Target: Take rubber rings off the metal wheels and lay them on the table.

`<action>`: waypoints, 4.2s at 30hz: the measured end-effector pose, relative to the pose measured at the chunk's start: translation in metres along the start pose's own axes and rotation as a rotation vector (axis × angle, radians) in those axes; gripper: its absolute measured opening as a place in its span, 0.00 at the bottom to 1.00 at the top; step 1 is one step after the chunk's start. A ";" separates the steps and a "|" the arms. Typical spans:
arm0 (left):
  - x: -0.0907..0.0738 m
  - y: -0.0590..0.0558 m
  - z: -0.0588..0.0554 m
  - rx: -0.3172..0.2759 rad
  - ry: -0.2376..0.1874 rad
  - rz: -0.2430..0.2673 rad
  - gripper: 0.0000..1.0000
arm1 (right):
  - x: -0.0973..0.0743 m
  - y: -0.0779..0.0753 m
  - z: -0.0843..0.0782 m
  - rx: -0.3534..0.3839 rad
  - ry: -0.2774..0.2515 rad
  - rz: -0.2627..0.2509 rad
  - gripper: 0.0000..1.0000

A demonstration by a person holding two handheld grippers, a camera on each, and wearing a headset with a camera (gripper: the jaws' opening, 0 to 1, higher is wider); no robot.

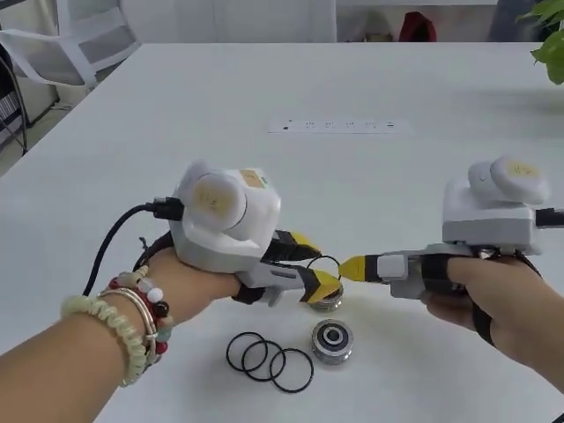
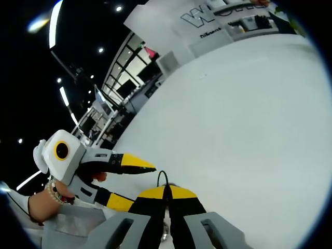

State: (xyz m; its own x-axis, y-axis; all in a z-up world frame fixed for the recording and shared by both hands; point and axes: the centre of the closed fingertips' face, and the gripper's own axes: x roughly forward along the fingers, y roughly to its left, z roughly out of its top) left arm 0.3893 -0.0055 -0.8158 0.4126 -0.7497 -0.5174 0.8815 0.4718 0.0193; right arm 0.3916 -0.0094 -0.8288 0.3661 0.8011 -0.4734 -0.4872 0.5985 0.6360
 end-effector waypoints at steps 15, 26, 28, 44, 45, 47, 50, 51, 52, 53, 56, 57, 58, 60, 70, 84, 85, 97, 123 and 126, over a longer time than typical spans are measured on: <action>-0.024 0.000 0.038 0.037 -0.054 0.006 0.47 | -0.012 0.011 0.020 -0.004 -0.072 0.031 0.00; -0.073 0.004 0.064 0.021 -0.102 0.041 0.58 | -0.017 0.026 0.033 -0.019 -0.109 0.070 0.00; -0.084 0.005 0.065 0.029 -0.103 0.053 0.61 | -0.018 0.029 0.034 -0.025 -0.113 0.078 0.00; -0.160 -0.003 0.038 0.059 -0.062 0.144 0.69 | -0.011 0.067 0.036 -0.075 -0.108 0.167 0.00; -0.158 0.000 0.037 0.048 -0.061 0.151 0.69 | -0.011 0.069 0.035 -0.078 -0.104 0.171 0.00; -0.156 0.002 0.038 0.031 -0.064 0.166 0.73 | -0.009 0.073 0.034 -0.083 -0.099 0.181 0.00; -0.199 0.011 0.008 0.019 -0.075 0.185 0.77 | -0.007 0.079 0.031 -0.087 -0.094 0.196 0.00; -0.204 0.011 0.004 0.013 -0.077 0.191 0.77 | -0.005 0.082 0.030 -0.091 -0.090 0.203 0.00; -0.208 0.012 -0.001 0.003 -0.073 0.203 0.77 | -0.004 0.084 0.028 -0.093 -0.083 0.210 0.00; -0.211 0.012 -0.007 -0.009 -0.061 0.217 0.77 | -0.002 0.087 0.027 -0.092 -0.078 0.216 0.00; -0.219 0.014 -0.028 -0.017 -0.005 0.261 0.79 | 0.005 0.095 0.017 -0.098 -0.046 0.234 0.00; -0.222 0.013 -0.035 -0.023 0.005 0.269 0.80 | 0.008 0.099 0.014 -0.107 -0.036 0.238 0.00; -0.224 0.012 -0.039 -0.029 0.009 0.272 0.81 | 0.010 0.101 0.012 -0.112 -0.027 0.244 0.00; -0.227 0.007 -0.046 -0.057 0.007 0.272 0.82 | 0.014 0.108 0.006 -0.117 -0.010 0.260 0.00; -0.241 -0.003 -0.079 -0.164 0.011 0.309 0.83 | 0.027 0.117 -0.027 -0.166 0.101 0.272 0.00; -0.255 -0.001 -0.083 -0.191 0.006 0.367 0.82 | 0.031 0.094 -0.085 -0.244 0.386 0.201 0.00; -0.255 0.000 -0.083 -0.193 0.005 0.369 0.82 | 0.030 0.092 -0.089 -0.256 0.409 0.197 0.00; -0.236 -0.006 -0.081 -0.196 0.002 0.327 0.82 | 0.028 0.074 -0.100 -0.318 0.496 0.122 0.00; -0.218 -0.015 -0.071 -0.184 -0.005 0.284 0.83 | 0.029 0.063 -0.104 -0.403 0.517 0.072 0.06; -0.216 -0.016 -0.070 -0.181 -0.007 0.280 0.84 | 0.027 0.064 -0.100 -0.402 0.504 0.068 0.07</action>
State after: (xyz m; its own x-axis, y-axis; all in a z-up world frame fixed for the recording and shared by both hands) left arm 0.2700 0.1812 -0.7640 0.6354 -0.5821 -0.5074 0.6786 0.7344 0.0072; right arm 0.2913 0.0506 -0.8619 -0.0454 0.6818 -0.7301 -0.7909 0.4219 0.4432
